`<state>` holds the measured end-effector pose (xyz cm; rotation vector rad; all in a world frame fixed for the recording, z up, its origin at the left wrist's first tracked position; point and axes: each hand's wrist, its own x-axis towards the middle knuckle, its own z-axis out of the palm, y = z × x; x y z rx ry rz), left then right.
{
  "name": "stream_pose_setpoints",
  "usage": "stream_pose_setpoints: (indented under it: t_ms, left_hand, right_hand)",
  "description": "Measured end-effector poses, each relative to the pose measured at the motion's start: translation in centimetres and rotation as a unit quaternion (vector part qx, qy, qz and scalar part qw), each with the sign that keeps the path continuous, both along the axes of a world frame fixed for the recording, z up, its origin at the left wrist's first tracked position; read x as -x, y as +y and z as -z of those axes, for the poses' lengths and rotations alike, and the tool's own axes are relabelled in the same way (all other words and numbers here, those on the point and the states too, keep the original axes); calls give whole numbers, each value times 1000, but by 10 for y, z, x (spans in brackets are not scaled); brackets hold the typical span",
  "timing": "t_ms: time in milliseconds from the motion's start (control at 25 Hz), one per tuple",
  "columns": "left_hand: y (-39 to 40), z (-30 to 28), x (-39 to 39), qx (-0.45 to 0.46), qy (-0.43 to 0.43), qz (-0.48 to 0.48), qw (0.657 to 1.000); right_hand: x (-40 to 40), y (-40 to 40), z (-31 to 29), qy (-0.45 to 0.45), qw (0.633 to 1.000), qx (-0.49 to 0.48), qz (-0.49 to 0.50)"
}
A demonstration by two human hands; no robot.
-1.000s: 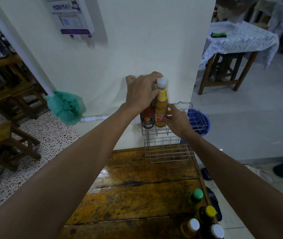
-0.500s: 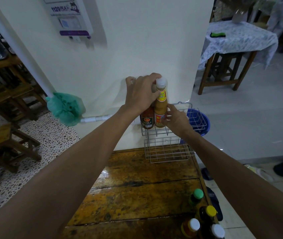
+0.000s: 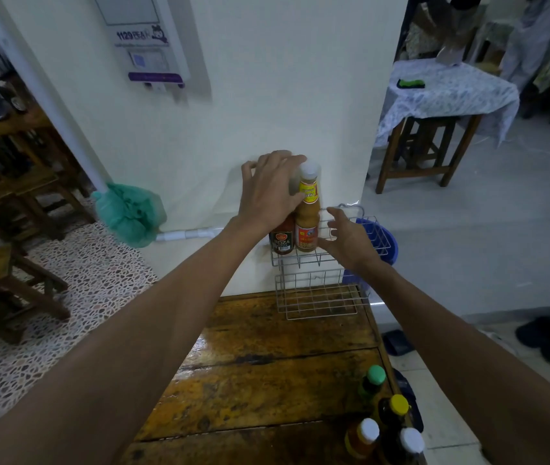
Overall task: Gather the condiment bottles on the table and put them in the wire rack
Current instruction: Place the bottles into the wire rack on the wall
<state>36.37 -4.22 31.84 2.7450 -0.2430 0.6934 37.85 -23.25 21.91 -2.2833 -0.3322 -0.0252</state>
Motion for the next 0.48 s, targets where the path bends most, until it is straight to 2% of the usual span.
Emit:
stream_pose_setpoints:
  t_ms: [120, 200, 360, 480]
  left_hand:
    - [2, 17, 41, 39, -37, -7, 999]
    - [-2, 48, 89, 76, -26, 2, 997]
    - [-19, 130, 207, 148, 91, 7, 985]
    - [-36, 192, 292, 200, 222, 17, 954]
  right_hand:
    - [43, -22, -14, -31, 999, 19, 16]
    - [88, -41, -16, -57, 998, 26, 19]
    - [195, -69, -19, -73, 997, 29, 21]
    - [273, -89, -8, -40, 998, 40, 39]
